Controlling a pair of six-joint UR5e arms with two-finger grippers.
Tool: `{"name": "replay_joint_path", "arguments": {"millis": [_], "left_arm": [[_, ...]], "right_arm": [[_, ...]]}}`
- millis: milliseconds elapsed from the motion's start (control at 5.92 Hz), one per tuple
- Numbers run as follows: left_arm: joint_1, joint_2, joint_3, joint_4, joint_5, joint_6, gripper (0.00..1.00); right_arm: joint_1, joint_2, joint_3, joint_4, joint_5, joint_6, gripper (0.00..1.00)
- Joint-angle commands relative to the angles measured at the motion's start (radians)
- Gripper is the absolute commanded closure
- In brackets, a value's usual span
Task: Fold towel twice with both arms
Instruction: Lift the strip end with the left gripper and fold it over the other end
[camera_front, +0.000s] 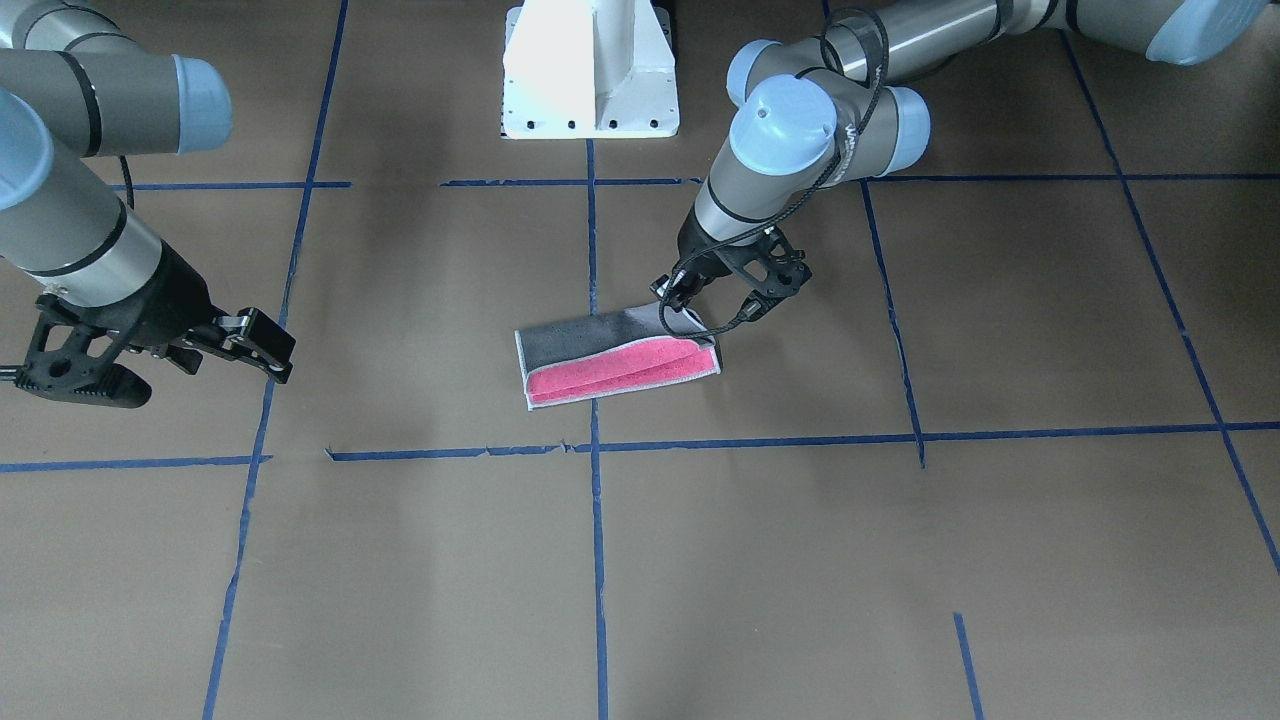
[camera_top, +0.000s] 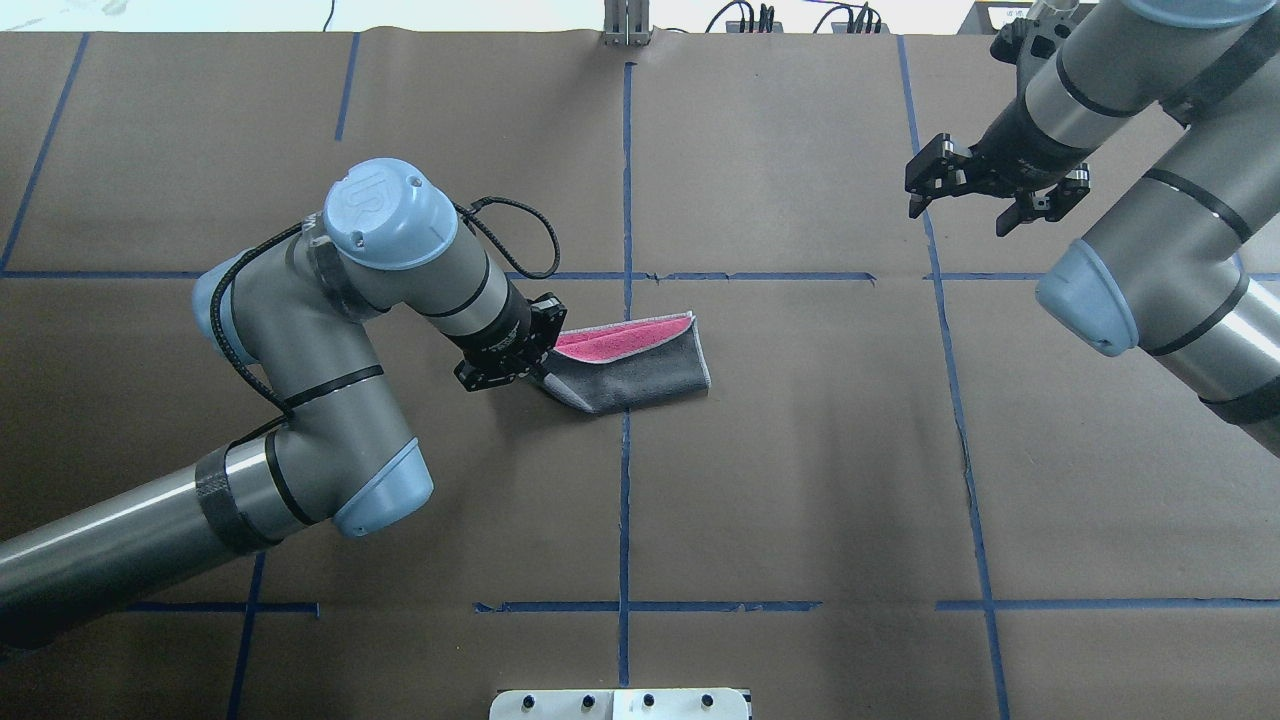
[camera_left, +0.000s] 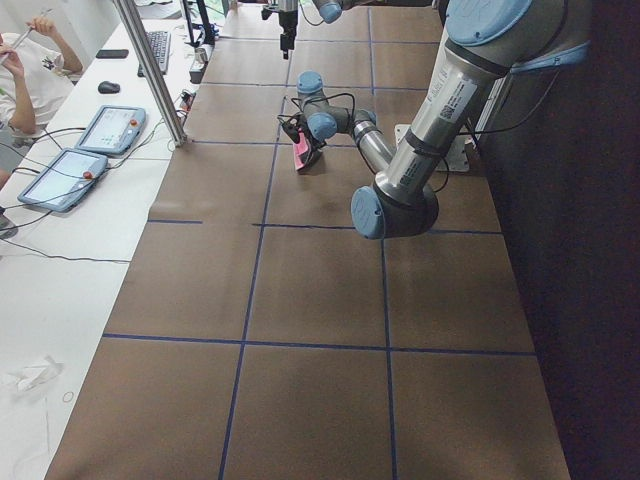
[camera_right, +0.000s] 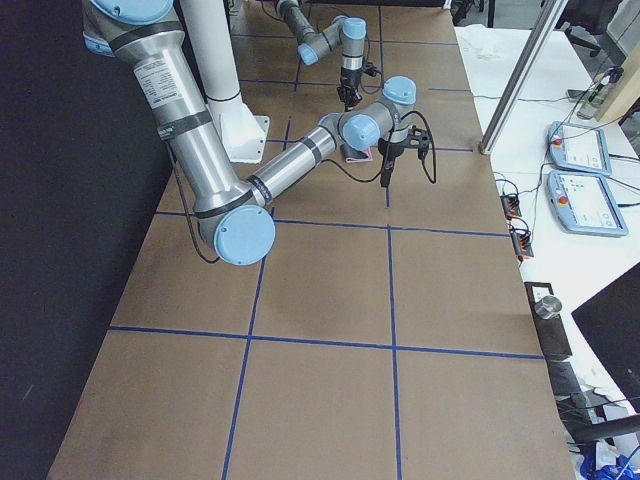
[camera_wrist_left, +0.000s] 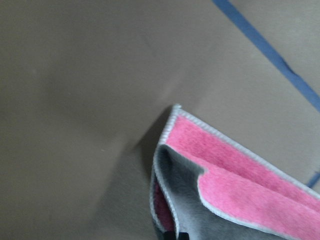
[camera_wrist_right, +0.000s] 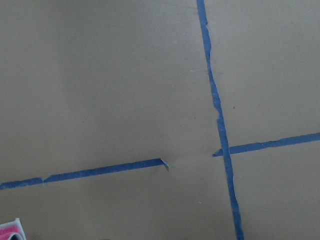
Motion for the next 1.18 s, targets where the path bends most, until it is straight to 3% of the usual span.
{"name": "replay_joint_path", "arguments": {"millis": [0, 676, 845, 1014], "left_arm": [[-0.002, -0.059, 0.013, 0.013, -0.001, 0.0, 1.0], [0.001, -0.153, 0.031, 0.01, -0.001, 0.0, 1.0], [0.007, -0.202, 0.075, 0.01, 0.004, -0.002, 1.0], [0.013, -0.354, 0.262, 0.009, 0.007, -0.012, 1.0]], "right_arm": [[0.018, -0.032, 0.025, 0.001, 0.012, -0.026, 0.0], [0.084, -0.09, 0.059, 0.0, 0.09, -0.118, 0.0], [0.09, -0.098, 0.059, 0.0, 0.09, -0.142, 0.0], [0.093, -0.102, 0.059, 0.001, 0.092, -0.15, 0.0]]}}
